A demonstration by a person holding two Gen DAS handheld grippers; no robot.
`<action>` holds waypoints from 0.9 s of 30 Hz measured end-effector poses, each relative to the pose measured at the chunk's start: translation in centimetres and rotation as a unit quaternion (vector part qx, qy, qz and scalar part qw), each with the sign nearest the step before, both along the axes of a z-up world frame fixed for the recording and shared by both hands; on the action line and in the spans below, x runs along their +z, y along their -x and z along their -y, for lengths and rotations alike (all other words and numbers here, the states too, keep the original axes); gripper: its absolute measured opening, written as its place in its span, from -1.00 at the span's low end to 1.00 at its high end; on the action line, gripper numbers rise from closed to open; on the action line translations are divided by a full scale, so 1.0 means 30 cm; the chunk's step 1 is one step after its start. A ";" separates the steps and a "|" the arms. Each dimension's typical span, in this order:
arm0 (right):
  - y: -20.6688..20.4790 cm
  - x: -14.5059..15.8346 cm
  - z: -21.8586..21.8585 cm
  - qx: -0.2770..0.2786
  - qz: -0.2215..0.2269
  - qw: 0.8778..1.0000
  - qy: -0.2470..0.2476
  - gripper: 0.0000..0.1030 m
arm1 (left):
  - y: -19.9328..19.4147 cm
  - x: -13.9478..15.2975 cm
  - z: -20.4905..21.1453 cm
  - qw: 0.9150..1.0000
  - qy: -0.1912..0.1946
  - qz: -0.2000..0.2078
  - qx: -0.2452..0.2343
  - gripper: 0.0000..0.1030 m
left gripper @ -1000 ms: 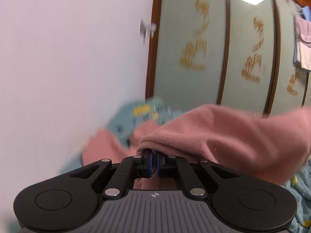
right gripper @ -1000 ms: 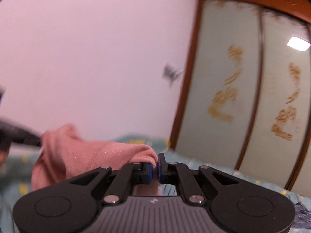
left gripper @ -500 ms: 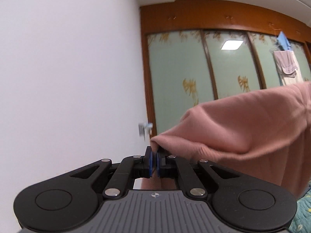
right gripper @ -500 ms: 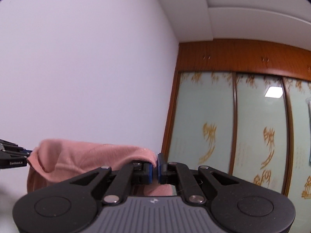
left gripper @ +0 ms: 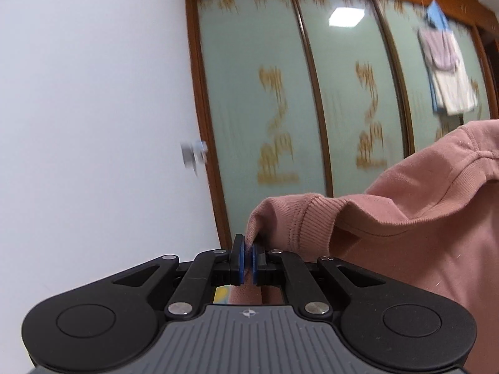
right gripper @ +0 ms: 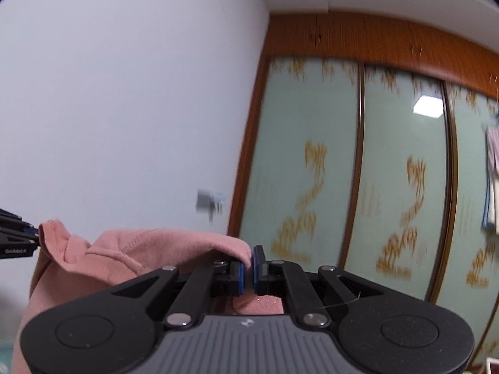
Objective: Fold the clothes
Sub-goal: 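Raise the sweater with both grippers and shake it open in the air, then lay the sweater flat on the quilt and open both grippers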
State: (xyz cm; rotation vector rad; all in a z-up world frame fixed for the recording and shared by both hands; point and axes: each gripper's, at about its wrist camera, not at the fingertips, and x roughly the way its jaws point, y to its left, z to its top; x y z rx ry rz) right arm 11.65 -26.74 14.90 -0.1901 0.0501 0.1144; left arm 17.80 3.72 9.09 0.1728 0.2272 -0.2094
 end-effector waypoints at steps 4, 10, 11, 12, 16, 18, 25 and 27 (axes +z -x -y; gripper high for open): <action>-0.246 -0.221 0.034 -0.022 -0.069 0.997 0.003 -0.91 | -0.226 -0.152 0.049 0.998 -0.015 -0.056 -0.001 -0.92; -0.604 -0.527 0.118 -0.058 -0.151 0.987 0.007 -0.91 | -0.604 -0.395 0.161 0.990 -0.058 -0.125 0.003 -0.92; -0.666 -0.585 0.125 -0.064 -0.163 0.985 0.012 -0.91 | -0.666 -0.440 0.177 0.989 -0.062 -0.136 0.005 -0.92; -0.728 -0.643 0.132 -0.070 -0.174 0.982 0.017 -0.91 | -0.726 -0.485 0.186 0.987 -0.065 -0.146 0.009 -0.92; -0.949 -0.793 0.137 -0.090 -0.200 0.976 0.015 -0.91 | -0.934 -0.639 0.215 0.981 -0.083 -0.169 0.034 -0.92; -1.041 -0.807 0.125 -0.100 -0.198 0.975 0.013 -0.91 | -1.007 -0.686 0.225 0.980 -0.083 -0.175 0.047 -0.93; -1.368 -0.910 0.116 -0.139 -0.233 0.962 0.013 -0.76 | -1.202 -0.757 0.255 0.973 -0.088 -0.196 0.086 -0.74; -1.409 -0.953 0.144 -0.147 -0.263 0.954 0.006 -0.56 | -1.264 -0.828 0.266 0.954 -0.115 -0.260 0.090 -0.71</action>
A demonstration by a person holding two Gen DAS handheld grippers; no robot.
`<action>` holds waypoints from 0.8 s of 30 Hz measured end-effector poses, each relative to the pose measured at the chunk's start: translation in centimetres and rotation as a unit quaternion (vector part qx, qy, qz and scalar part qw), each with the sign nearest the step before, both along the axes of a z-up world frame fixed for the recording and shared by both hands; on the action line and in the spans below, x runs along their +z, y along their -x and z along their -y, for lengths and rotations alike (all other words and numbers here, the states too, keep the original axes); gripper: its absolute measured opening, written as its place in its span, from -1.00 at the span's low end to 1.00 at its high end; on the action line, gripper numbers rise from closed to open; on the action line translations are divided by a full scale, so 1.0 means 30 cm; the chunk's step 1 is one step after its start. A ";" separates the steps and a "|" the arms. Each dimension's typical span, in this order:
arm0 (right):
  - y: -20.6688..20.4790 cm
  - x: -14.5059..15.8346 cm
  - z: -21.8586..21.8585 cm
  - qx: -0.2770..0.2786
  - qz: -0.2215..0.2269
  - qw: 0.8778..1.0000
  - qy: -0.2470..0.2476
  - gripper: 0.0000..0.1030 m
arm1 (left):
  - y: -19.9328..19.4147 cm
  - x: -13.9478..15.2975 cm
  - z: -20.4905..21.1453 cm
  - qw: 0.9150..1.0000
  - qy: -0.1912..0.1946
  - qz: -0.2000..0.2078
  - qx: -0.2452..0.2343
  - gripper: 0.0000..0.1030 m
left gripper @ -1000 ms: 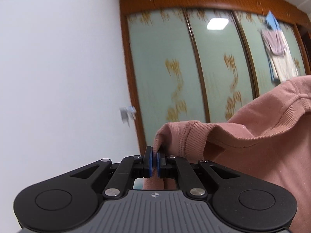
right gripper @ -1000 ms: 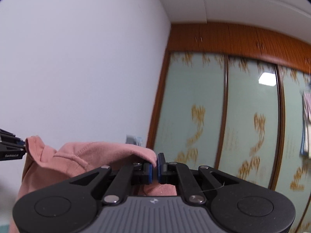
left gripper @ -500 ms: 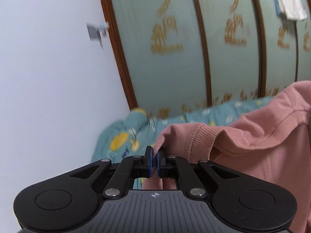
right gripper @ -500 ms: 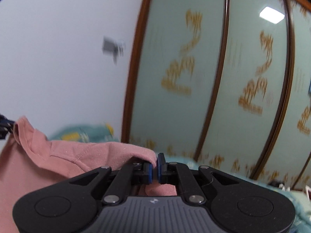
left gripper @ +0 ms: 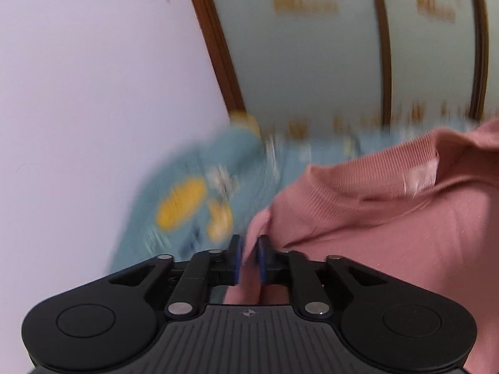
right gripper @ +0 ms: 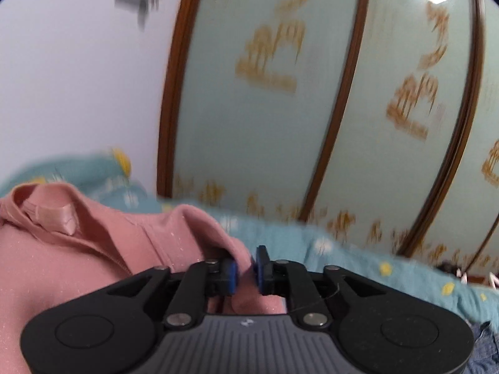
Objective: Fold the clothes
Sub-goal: 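Lay the sweater flat on the quilt and open both grippers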
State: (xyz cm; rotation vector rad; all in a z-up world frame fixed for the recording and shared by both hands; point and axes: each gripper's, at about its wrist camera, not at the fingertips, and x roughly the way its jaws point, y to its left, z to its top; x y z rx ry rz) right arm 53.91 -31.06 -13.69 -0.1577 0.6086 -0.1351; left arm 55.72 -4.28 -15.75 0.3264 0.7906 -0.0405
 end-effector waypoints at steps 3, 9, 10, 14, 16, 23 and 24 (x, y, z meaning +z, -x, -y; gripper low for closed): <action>0.012 -0.038 0.077 -0.014 -0.034 0.998 -0.051 -0.27 | 0.003 -0.036 -0.061 0.999 0.038 -0.038 0.004 -0.16; 0.145 -0.022 0.256 -0.004 -0.062 0.989 -0.134 -0.17 | 0.177 0.031 -0.227 0.992 0.123 -0.037 -0.004 -0.11; 0.195 -0.006 0.293 0.003 -0.070 0.988 -0.140 -0.17 | 0.234 0.054 -0.256 0.992 0.125 -0.030 -0.006 -0.11; 0.381 0.029 0.378 0.023 -0.106 0.982 -0.154 -0.17 | 0.456 0.115 -0.311 0.990 0.140 -0.007 0.001 -0.09; 0.469 0.036 0.401 0.030 -0.125 0.979 -0.157 -0.17 | 0.537 0.134 -0.320 0.988 0.151 0.002 0.005 0.00; 0.822 -0.004 0.340 0.050 -0.183 0.966 -0.173 -0.18 | 1.024 0.152 -0.329 0.966 0.254 0.036 0.034 0.13; 0.870 -0.014 0.321 0.047 -0.192 0.964 -0.177 -0.18 | 1.077 0.146 -0.327 0.963 0.263 0.042 0.037 0.14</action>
